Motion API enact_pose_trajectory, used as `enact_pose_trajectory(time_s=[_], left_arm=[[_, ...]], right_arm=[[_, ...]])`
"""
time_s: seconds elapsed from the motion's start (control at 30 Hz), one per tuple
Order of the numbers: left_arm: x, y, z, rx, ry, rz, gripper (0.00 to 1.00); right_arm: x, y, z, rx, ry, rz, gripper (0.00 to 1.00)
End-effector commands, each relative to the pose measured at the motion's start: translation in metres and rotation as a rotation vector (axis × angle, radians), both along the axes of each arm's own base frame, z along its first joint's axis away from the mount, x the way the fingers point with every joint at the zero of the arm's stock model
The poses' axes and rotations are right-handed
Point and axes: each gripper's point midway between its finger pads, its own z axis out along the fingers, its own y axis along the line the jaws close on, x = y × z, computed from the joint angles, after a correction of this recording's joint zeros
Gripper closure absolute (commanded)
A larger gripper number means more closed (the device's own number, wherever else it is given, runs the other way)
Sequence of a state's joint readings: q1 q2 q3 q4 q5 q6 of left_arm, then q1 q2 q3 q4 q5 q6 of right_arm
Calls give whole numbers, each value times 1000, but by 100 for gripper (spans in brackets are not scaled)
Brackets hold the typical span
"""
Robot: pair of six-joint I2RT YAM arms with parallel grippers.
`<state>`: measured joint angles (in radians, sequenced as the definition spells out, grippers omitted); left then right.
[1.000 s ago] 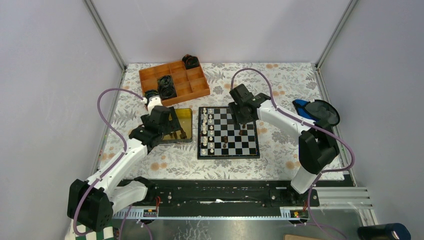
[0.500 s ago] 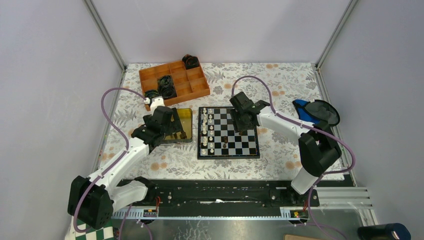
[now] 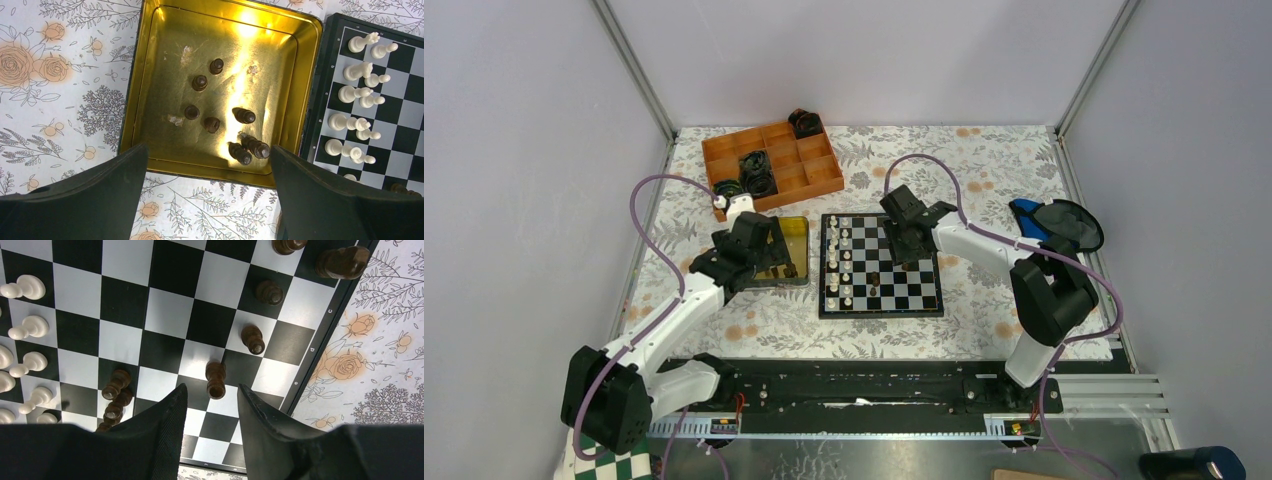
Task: Set up the chess pieces on the board
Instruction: Pick up the chess piece from the chessboard.
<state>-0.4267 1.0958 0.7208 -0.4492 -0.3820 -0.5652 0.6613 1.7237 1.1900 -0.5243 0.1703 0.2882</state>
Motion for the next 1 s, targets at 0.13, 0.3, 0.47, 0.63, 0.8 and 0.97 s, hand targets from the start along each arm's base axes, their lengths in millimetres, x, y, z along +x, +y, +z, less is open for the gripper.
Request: enact_pose_trajectory(time_s=[0.13,0.3,0.47,0.63,0.8,0.97], left_arm=[[6,-1,4,18,-22,-10,1],[5,-1,4,18,-21,-12,1],[6,-2,4,16,-22,-13,1],[6,-2,5,15,-24,-14,1],[6,-1,6,15,-27,-13,1],[6,-1,11,11,-43,-9,1]], right_arm=[[6,11,0,25,-18,7,55],[5,10,-3,19,-10,4,60],[4,8,-4,15,-13,0,67],[4,7,-1,11,-16,-4,84],[7,7,14,15,-32,-1,96],[17,11,46,32,-82,-1,100]])
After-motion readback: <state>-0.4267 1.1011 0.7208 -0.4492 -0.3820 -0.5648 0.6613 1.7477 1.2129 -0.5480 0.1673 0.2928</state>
